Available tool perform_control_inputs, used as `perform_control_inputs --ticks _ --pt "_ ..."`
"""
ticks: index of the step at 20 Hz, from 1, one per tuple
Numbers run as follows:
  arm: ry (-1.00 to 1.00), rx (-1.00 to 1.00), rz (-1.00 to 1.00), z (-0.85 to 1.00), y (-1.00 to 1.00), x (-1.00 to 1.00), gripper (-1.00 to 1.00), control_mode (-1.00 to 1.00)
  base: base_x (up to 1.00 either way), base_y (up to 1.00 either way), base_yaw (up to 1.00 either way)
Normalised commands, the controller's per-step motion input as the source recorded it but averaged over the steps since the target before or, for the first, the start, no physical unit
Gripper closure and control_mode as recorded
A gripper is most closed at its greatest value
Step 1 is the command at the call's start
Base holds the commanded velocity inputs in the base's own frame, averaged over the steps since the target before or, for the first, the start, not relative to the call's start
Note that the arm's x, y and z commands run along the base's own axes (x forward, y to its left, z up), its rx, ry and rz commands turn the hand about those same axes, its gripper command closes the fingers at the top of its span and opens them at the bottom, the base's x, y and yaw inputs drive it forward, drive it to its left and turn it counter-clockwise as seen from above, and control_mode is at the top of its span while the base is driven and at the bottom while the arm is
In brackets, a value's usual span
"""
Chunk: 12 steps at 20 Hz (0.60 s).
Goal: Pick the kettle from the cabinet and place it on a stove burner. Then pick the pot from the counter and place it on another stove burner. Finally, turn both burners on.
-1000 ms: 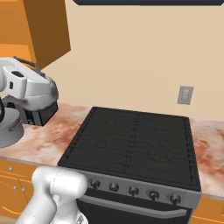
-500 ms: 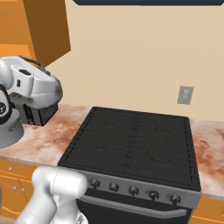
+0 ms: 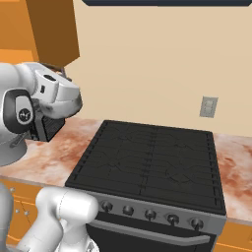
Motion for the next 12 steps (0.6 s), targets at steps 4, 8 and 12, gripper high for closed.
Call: perform_control_inputs --ticks 4,8,12 --pt "0.01 0.00 0.04 -0.11 -0.32 0.29 1.00 -1.00 0.00 0.00 0.00" --pt "0.00 0.00 0.02 -0.16 -0.31 0.22 1.00 -1.00 0.00 0.00 0.00" --pt "0.00 0.00 0.00 -0.18 -0.22 0.13 1.00 -1.00 0.00 0.00 0.00"
